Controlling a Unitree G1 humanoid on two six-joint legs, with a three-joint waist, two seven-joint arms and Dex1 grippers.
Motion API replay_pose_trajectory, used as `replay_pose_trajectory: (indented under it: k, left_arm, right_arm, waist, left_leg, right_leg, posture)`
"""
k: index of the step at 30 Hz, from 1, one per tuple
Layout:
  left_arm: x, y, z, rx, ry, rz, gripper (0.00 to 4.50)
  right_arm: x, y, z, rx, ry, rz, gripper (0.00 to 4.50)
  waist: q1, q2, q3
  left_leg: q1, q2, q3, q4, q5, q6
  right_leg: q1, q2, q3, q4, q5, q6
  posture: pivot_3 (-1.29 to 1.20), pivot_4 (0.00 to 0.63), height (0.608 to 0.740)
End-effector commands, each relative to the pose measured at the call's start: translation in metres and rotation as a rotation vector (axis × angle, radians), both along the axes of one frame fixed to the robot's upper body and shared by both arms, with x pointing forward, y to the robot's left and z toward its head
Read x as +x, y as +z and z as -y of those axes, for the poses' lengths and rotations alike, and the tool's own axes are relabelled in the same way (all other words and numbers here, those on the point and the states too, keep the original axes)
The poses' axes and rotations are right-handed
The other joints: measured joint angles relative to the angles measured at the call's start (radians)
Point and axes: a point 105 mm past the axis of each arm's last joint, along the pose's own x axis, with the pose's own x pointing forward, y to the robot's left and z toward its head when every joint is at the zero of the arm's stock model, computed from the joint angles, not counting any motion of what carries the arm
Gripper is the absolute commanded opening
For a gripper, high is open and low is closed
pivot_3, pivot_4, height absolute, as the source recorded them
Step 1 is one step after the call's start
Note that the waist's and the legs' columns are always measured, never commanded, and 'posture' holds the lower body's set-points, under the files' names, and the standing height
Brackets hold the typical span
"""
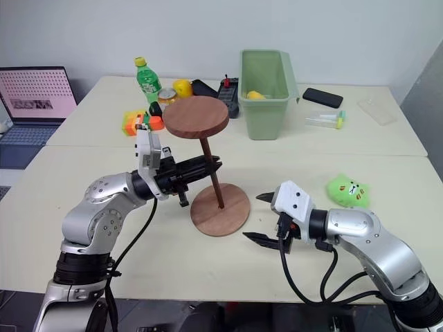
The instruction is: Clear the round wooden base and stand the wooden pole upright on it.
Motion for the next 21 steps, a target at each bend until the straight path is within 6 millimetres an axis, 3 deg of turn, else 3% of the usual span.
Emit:
replay_pose_trajectory:
  k: [1,12,21]
  left_arm:
    - [0.0,-0.003,-0.007,0.025,0.029,-0.014,0.26]
    - [-0.001,-0.007,-0.008,0.023,0.045,-0.02,0.26]
    - [-0.008,-0.024,-0.014,0.062,0.093,-0.045,0.26]
  right_arm:
    - [-0.004,0.008,-0.003,0.012,0.018,0.039,4.5]
    - [-0.002,0.008,-0.004,0.012,0.02,0.045,4.5]
    - [-0.002,0.007,-0.003,0.02,0.003,0.045,4.5]
  waist:
    - [0.0,0.0,0.0]
    - [0.0,0.0,0.0]
    - [0.0,0.0,-0.001]
  left_leg:
    - [0.0,0.0,0.0,0.0,0.0,0.0]
    - [0.0,0.0,0.0,0.0,0.0,0.0]
    - [0.001,0.001,0.0,-0.001,0.0,0.0]
  right_leg:
    - [0.0,0.0,0.0,0.0,0.0,0.0]
    - [0.0,0.0,0.0,0.0,0.0,0.0]
    - [0.0,0.0,0.001,0.0,0.0,0.0]
  posture:
    - [0.0,0.15,0.74]
    - [0.0,0.15,0.74]
    - [0.0,0.15,0.74]
